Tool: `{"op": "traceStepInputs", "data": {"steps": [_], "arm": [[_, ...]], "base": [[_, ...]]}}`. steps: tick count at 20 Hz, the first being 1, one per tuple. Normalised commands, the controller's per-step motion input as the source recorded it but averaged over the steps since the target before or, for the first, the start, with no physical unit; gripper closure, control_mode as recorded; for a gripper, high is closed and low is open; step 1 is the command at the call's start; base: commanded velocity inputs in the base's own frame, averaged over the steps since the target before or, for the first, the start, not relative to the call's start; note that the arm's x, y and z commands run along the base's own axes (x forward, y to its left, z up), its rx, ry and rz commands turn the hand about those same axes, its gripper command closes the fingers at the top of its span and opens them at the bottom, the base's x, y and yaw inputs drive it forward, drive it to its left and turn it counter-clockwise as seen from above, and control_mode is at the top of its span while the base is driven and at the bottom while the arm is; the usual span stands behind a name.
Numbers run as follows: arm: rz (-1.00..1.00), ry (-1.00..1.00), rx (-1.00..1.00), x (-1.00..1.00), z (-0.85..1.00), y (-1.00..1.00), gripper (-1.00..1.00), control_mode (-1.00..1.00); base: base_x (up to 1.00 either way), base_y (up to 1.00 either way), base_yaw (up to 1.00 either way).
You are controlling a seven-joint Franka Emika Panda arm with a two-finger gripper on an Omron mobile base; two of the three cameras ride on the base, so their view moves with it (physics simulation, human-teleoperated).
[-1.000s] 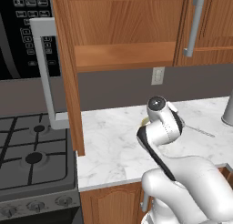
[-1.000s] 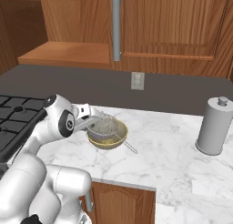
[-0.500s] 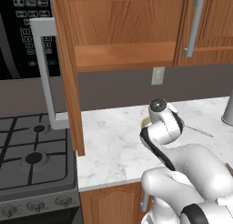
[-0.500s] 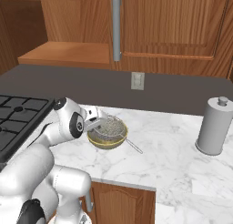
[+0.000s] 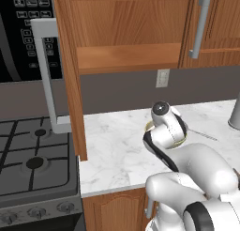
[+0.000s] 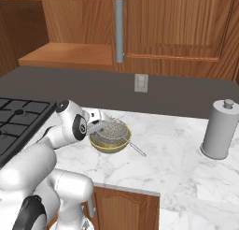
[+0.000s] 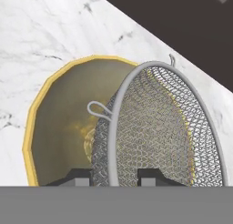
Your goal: Open the cabinet and setup a tea strainer by placing it in the bowl upright.
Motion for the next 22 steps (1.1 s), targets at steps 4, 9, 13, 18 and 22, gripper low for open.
{"op": "traceStepInputs", "data": {"steps": [4, 9, 13, 18, 22], "arm": [[0.00, 0.00, 0.00, 0.23, -0.05, 0.03, 1.00, -1.00], [0.00, 0.00, 0.00, 0.23, -0.06, 0.06, 1.00, -1.00], [0.00, 0.00, 0.00, 0.11, -0.02, 0.15, 1.00, -1.00], [0.00, 0.04, 0.00, 0.07, -0.06, 0.13, 1.00, -1.00], [0.00, 0.05, 0.00, 0.04, -0.12, 0.18, 1.00, -1.00]], "base": [[0.00, 0.00, 0.00], [0.00, 0.00, 0.00], [0.00, 0.00, 0.00], [0.00, 0.00, 0.00], [0.00, 0.00, 0.00]]}}
